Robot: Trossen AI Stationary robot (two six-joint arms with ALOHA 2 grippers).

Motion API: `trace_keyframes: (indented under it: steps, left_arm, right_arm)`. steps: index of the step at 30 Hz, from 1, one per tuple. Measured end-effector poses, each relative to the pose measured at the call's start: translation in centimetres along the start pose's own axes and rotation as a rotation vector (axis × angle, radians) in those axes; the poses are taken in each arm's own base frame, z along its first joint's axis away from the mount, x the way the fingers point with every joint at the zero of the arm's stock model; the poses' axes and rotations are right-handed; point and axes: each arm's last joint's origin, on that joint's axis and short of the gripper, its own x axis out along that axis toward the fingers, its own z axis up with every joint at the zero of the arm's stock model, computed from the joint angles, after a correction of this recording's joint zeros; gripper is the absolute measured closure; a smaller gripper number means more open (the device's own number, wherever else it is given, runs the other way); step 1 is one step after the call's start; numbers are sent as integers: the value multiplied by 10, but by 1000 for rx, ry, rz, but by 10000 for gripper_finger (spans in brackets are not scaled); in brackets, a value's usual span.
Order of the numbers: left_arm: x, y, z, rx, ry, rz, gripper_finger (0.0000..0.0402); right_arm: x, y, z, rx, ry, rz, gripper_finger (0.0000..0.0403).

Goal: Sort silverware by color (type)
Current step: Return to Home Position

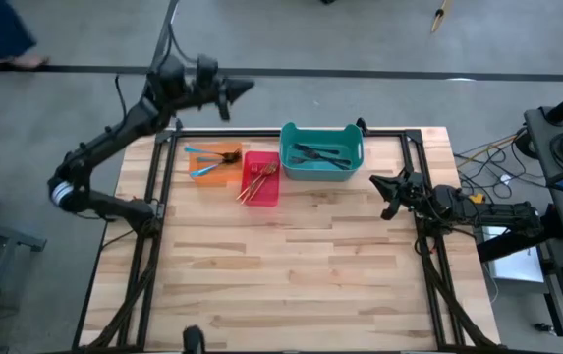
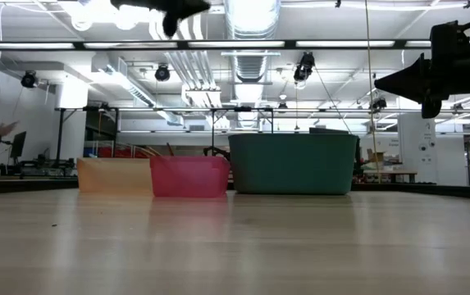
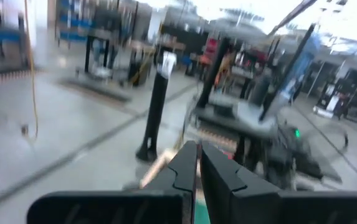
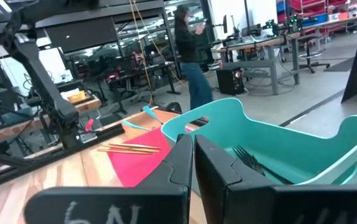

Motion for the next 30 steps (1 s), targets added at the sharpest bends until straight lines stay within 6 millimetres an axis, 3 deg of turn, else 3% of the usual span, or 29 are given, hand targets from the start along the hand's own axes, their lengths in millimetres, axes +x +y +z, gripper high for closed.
trace_keyframes:
  steps: [4,7,10,13,20,24,30]
  left_arm:
    - [24,3,47,80,-150,-35,400]
    - [34,0,64,130,-302,42,400]
    - [18,-14,75,114,-415,204,400]
    - [-11,-31,76,122,-537,301,400]
    - [-89,-54,30,149,-762,301,400]
    - [-129,-64,-11,75,-867,219,400]
    - [-159,-68,-77,85,-913,165,400]
  right_arm:
    - [0,0,0,0,-1,0,394]
    - [0,0,0,-1,0,0,394]
    - [0,0,0,-1,2,-1,394]
    - [0,0,-1,-3,5,-1,394]
    - [1,0,-1,-6,13,-2,394]
    - [1,0,-1,-6,13,-2,394]
    - [1,0,-1,-6,12,-2,394]
